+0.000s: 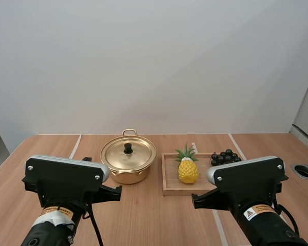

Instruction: Open the pot, put the grape inside, and close it

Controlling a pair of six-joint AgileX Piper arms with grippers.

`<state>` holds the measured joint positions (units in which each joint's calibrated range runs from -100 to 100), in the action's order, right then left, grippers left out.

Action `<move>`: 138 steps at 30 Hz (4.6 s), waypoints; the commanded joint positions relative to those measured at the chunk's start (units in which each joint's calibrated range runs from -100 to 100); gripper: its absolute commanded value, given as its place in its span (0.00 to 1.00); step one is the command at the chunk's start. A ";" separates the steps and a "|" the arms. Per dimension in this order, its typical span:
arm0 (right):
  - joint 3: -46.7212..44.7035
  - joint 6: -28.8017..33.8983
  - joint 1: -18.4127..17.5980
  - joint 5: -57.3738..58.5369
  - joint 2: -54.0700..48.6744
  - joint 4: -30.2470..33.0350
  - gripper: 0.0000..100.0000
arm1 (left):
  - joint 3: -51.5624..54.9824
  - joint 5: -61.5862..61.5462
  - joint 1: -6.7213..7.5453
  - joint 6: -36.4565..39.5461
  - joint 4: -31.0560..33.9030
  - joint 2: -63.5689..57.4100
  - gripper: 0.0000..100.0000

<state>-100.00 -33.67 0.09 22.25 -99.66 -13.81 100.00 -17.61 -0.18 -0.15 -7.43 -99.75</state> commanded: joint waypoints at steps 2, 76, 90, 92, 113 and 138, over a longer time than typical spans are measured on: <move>0.00 -0.73 0.09 -8.99 -0.34 8.90 0.00 | 0.00 9.87 0.11 -0.21 2.73 -0.25 0.00; 95.85 23.37 2.05 77.75 61.05 26.12 0.00 | -98.03 -81.63 -5.29 -5.25 -11.95 64.41 0.00; 77.93 23.58 2.05 77.75 61.14 26.12 0.00 | -90.59 -82.39 -5.29 -7.05 -14.75 71.08 0.00; 77.15 23.58 2.05 77.75 61.14 26.85 0.00 | -88.70 -82.39 -5.29 -7.05 -14.75 71.98 0.00; 75.93 25.81 2.05 77.75 61.01 32.60 1.00 | -83.44 -78.90 -5.21 -13.01 -12.89 73.25 1.00; 75.93 25.81 2.05 77.75 61.01 32.60 1.00 | -83.32 -82.39 -5.21 -23.66 -22.23 85.14 1.00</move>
<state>-24.02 -7.98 1.96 100.00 -38.11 18.42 16.50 -100.00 -5.42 -22.40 -27.07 -14.51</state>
